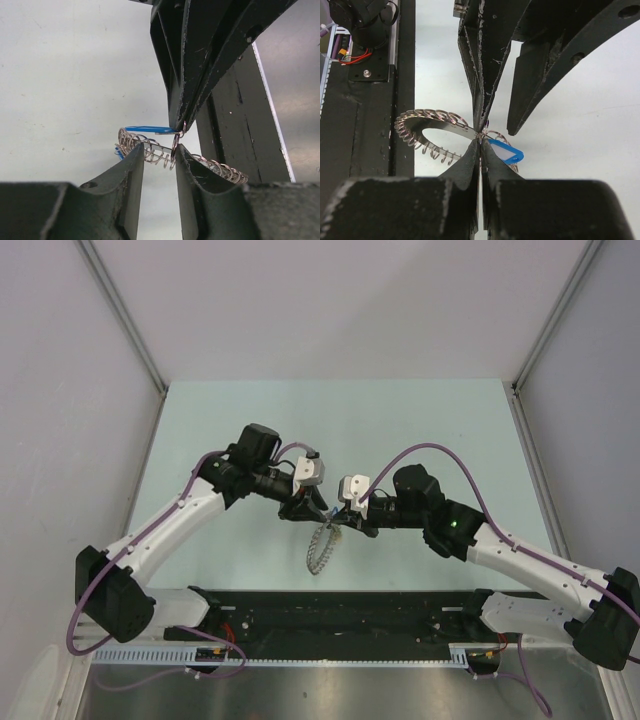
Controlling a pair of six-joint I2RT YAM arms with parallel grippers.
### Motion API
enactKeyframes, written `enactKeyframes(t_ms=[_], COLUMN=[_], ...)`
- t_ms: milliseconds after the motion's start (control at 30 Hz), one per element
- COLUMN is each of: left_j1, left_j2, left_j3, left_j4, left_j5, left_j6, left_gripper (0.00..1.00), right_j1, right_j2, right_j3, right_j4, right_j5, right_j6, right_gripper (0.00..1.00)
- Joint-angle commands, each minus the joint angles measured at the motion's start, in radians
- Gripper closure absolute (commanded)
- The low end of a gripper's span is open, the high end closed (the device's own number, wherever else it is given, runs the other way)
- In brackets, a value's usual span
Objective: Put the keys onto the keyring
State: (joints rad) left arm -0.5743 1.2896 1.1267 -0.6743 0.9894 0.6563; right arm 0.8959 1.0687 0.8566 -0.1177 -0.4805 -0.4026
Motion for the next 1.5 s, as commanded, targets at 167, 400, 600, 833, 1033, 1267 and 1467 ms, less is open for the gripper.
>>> enactKeyframes(t_ms=[167,400,600,833,1033,1267,1467], left_j1=[-0.012,-0.012,-0.007,-0.004,-0.004,-0.006,-0.015], left_j2=[0.004,-0.068,-0.237,-0.403,-0.477,-0.486,-0.477], left_j3=[0.048,-0.017,-0.180,-0.349,-0.419,-0.531,-0.622], left_j4=[-0.134,0.048,0.367,0.750,0.872,1.156,1.364], left_j5=[0.233,0.164,0.063,-0.136,-0.305,-0.391,-0.437], left_j6=[0.039,-0.163,-0.397,-0.697,-0.839,-1.101,-1.218], left_gripper=[0.80,0.97,1.00,0.99,1.00,1.00,1.00], right_j1=[0.011,0.011,0.011,0.012,0.017,0.047,0.060], right_j2=[-0.023,-0.047,-0.062,-0.075,-0.099,-0.078,-0.082], right_j3=[0.042,0.042,0.042,0.029,-0.008,-0.054,-0.106], right_j4=[0.067,0.040,0.001,-0.002,0.038,0.183,0.354], right_j5=[-0.017,0.023,0.048,0.057,0.054,0.031,0.037], right_j6=[-0.012,-0.010,-0.004,0.004,0.021,0.061,0.119], right_gripper=[1.00,1.00,1.00,1.00,1.00,1.00,1.00])
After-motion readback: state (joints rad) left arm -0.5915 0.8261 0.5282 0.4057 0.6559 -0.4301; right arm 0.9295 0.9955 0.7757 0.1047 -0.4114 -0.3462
